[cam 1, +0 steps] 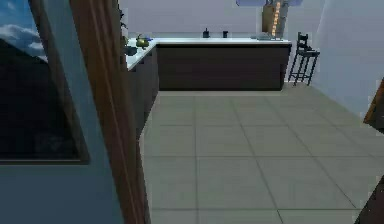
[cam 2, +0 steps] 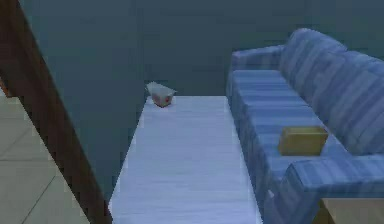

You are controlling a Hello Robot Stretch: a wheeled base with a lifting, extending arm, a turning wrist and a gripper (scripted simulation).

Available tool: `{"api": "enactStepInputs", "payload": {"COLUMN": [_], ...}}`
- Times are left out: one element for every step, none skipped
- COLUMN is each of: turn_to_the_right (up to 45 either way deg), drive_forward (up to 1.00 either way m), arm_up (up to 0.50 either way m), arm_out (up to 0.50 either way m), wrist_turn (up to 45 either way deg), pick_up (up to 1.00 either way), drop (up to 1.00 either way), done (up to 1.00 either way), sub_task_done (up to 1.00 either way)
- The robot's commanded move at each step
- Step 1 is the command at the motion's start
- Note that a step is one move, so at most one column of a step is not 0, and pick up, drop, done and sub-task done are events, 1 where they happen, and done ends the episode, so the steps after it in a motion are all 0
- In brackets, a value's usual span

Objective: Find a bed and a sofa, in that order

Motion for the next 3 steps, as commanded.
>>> {"api": "enactStepInputs", "payload": {"turn_to_the_right": [-45.0,-39.0,0.0], "drive_forward": [0.0,0.0,1.0], "arm_up": [0.0,0.0,0.0], "arm_out": [0.0,0.0,0.0], "wrist_turn": [0.0,0.0,0.0], "pick_up": [0.0,0.0,0.0], "drop": [0.0,0.0,0.0], "done": [0.0,0.0,0.0], "sub_task_done": [0.0,0.0,0.0]}}
